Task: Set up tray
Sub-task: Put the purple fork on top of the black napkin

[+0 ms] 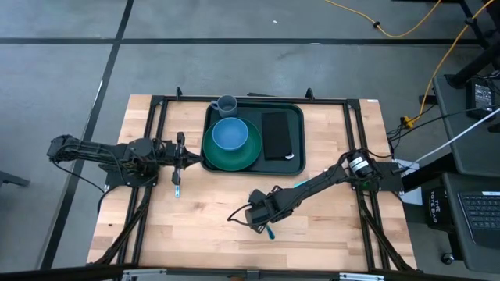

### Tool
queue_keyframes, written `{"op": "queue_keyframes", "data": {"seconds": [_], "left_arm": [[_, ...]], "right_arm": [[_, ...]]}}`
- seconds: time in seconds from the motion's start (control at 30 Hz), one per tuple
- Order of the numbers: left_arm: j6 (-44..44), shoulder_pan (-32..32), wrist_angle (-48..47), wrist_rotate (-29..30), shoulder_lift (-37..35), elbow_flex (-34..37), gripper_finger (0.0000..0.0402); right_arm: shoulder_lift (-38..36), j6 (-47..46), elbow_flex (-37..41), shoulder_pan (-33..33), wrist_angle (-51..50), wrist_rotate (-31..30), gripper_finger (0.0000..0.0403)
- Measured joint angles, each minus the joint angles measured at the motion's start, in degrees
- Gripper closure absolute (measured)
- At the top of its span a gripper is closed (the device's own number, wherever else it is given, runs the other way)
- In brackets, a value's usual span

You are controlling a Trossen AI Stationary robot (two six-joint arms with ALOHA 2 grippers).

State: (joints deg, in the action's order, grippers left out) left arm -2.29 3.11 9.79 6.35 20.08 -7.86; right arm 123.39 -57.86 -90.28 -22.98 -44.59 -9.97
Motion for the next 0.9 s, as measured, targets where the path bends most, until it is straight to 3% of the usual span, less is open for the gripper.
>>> {"op": "queue_keyframes", "data": {"seconds": [0.9], "left_arm": [[-0.4,0.0,-1.5,0.0,0.0,0.0,0.04]], "right_arm": [[0.8,-0.2,-0.1,1.4,-4.5,0.9,0.0176]]}}
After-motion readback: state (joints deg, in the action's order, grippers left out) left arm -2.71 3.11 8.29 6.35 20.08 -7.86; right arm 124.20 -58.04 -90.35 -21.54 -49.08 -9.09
